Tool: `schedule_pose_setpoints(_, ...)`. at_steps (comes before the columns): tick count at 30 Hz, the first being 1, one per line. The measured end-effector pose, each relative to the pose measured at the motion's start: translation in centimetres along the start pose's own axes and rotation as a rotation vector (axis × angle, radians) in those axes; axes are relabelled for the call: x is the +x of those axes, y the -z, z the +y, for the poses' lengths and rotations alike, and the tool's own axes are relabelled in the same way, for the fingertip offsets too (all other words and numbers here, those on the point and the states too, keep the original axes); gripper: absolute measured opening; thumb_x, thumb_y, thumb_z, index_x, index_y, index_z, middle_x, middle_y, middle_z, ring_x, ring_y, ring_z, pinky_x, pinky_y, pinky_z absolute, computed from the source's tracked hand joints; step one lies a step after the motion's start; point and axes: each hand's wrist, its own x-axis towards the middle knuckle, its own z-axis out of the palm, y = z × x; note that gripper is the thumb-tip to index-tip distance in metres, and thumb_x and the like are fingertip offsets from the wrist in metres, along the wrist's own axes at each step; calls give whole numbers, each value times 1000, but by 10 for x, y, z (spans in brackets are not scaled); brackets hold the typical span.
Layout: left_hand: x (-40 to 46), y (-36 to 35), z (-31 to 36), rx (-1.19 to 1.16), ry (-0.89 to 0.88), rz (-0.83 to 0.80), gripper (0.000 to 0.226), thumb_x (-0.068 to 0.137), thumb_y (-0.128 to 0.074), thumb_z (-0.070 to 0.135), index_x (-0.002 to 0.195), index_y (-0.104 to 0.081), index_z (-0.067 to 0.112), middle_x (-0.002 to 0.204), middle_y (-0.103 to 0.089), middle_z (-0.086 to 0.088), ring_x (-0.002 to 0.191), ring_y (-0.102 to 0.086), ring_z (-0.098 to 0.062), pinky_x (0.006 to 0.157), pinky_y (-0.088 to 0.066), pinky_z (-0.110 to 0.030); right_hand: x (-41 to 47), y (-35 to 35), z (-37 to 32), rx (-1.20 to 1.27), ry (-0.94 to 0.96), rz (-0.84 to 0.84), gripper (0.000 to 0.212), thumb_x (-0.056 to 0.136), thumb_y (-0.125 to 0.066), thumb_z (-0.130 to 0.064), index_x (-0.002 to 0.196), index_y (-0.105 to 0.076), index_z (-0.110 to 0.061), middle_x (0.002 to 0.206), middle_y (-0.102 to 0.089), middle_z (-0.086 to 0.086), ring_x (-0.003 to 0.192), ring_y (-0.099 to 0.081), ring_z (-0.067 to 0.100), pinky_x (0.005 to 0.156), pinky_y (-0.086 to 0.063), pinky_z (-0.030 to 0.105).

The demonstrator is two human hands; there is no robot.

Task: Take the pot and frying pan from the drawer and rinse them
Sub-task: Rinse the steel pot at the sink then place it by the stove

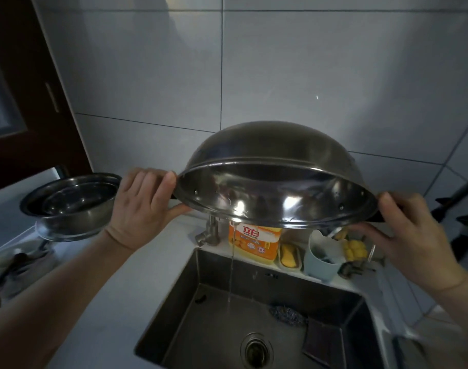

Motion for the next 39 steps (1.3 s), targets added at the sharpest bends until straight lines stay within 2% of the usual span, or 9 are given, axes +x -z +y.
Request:
schedule_pose_setpoints(7, 20, 8, -14, 27, -19, 17, 72, 78, -74, 51, 112, -39, -2, 93, -39, -14, 77, -40, -24, 71, -34, -35, 21, 1, 6, 11, 55, 24, 63, 94, -60, -27, 146, -25, -22, 105, -44, 18, 81, -47, 30, 59, -52, 40)
schedule_pose_setpoints(13, 34, 9, -19, 29, -6, 24, 83, 76, -77, 51, 121, -32, -2, 95, -39, -14, 79, -41, -25, 72, -36, -36, 35, 1, 18, 52, 32, 41, 66, 86, -67, -17, 138, -28, -17, 105, -44, 19, 81, -48, 32, 81, -42, 25)
schedule_pose_setpoints(16, 40, 9, -18, 10, 21, 0, 83, 74, -79, 50, 120, -34, -3, 95, -38, -13, 79, -40, -24, 73, -36, -35, 34, -1, 26, 41, 4, 5, 65, 89, -68, -18, 140, -28, -16, 104, -51, 26, 81, -52, 36, 78, -46, 34)
schedule_pose_setpoints(18, 43, 8, -15, -4, 38, -32, 84, 73, -79, 51, 120, -35, -3, 95, -37, -12, 79, -40, -24, 72, -35, -34, 33, 1, 27, 6, -40, -25, 61, 90, -68, -20, 138, -32, -8, 100, -54, 32, 83, -51, 36, 70, -47, 37)
schedule_pose_setpoints(23, 42, 1, -3, -79, 70, -141, 91, 74, -75, 54, 128, -29, -4, 98, -36, -13, 81, -39, -24, 73, -34, -34, 27, 9, 23, -47, -178, -195, 64, 79, -73, -18, 124, -47, 20, 99, -52, 36, 88, -42, 33, 78, -31, 22)
schedule_pose_setpoints(28, 13, -16, 22, -239, 55, -328, 110, 73, -73, 60, 141, -14, -1, 98, -45, -16, 82, -45, -26, 73, -37, -37, -6, -4, 23, 90, -271, -334, 84, 91, -49, -55, 154, -12, -13, 109, -43, 28, 91, -42, 35, 76, -41, 35)
schedule_pose_setpoints(31, -23, -24, 53, -356, 97, -503, 116, 73, -69, 66, 148, -6, 5, 90, -54, -17, 78, -51, -29, 69, -42, -41, -47, -11, 25, 172, -314, -434, 80, 93, -40, -64, 156, -4, -29, 110, -41, 19, 89, -45, 33, 76, -46, 36)
schedule_pose_setpoints(35, -75, -30, 101, -490, 135, -725, 119, 69, -67, 68, 150, -7, 4, 92, -54, -14, 83, -46, -25, 75, -36, -36, -107, -22, 14, 341, -489, -678, 87, 88, -52, -63, 156, -7, -32, 113, -40, 9, 91, -49, 27, 86, -32, 12)
schedule_pose_setpoints(39, -126, -36, 149, -576, 186, -983, 144, 50, -80, 68, 152, 2, 8, 94, -57, -9, 81, -57, -23, 78, -42, -34, -169, -34, 0, 401, -625, -900, 99, 80, -69, -50, 155, -6, -39, 125, -37, -1, 101, -59, 26, 90, -38, 13)
